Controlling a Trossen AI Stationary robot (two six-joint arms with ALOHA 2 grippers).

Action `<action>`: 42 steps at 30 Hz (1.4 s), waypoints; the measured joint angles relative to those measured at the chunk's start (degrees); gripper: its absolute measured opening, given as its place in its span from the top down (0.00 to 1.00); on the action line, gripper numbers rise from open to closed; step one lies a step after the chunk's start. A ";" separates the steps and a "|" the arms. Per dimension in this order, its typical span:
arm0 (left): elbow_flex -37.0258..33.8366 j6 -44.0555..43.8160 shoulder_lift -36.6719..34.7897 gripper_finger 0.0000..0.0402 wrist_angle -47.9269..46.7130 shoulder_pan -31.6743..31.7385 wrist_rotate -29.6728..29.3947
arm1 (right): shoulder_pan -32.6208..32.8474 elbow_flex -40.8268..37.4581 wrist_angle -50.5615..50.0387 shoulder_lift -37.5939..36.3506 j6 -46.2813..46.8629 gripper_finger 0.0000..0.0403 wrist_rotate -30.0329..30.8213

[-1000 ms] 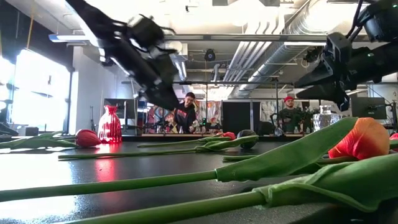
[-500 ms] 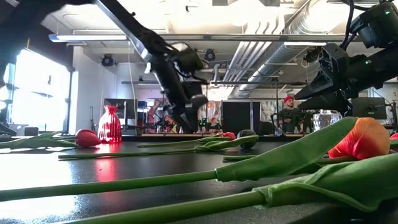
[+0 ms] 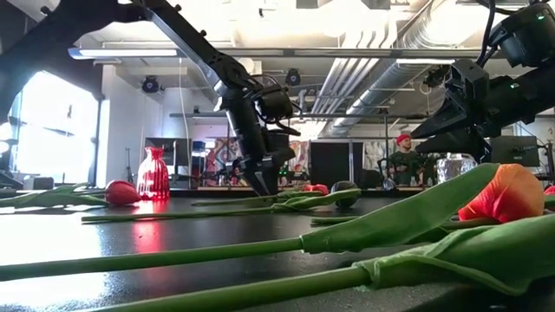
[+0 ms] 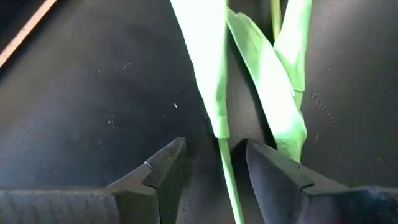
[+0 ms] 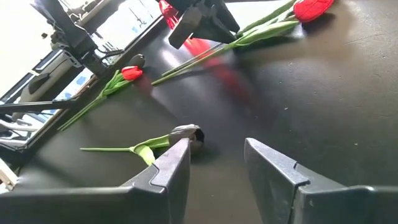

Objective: Sort flowers into vase by color
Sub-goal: Put the top orange tulip into the transparent vase

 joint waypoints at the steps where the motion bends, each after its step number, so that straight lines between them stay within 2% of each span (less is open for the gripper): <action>1: 0.00 -0.02 0.00 0.62 0.00 0.00 0.03 | 0.00 0.00 0.02 0.00 0.02 0.65 -0.02; 7: 0.00 0.83 0.00 0.71 -0.88 0.04 -0.96 | 0.00 0.00 0.00 0.00 0.94 0.65 -0.04; 16: 0.06 5.26 -0.42 0.97 -4.82 0.98 -1.71 | 0.00 0.00 0.00 0.00 8.03 0.65 -2.76; 20: -0.35 5.98 -2.18 0.99 -7.04 0.80 -2.11 | 0.02 0.00 0.17 0.00 10.46 0.65 -3.02; 24: -0.28 6.04 -6.49 1.00 -5.35 -1.35 -2.90 | 0.02 0.00 1.68 0.00 10.52 0.65 -2.87; 28: -0.29 5.83 -10.01 1.00 -2.62 -5.17 -3.13 | 0.60 0.00 3.76 0.00 9.01 0.65 0.38; 31: -0.28 5.83 -12.44 1.00 1.71 -8.66 -2.68 | 2.72 0.00 8.31 0.02 4.20 0.65 3.73; 33: -0.26 5.81 -13.11 1.00 6.94 -10.99 -0.15 | 4.89 0.00 13.30 0.00 -0.76 0.65 5.53; 38: -5.68 3.34 -12.79 1.00 32.69 -16.65 11.97 | 12.65 0.00 25.51 2.59 -13.73 0.65 12.82; 40: -7.37 1.51 -12.56 1.00 41.46 -18.48 14.04 | 15.45 0.00 29.13 4.53 -17.59 0.65 14.44; 42: -8.09 0.92 -12.49 1.00 44.21 -19.86 13.96 | 17.67 0.00 33.30 7.07 -20.43 0.65 15.03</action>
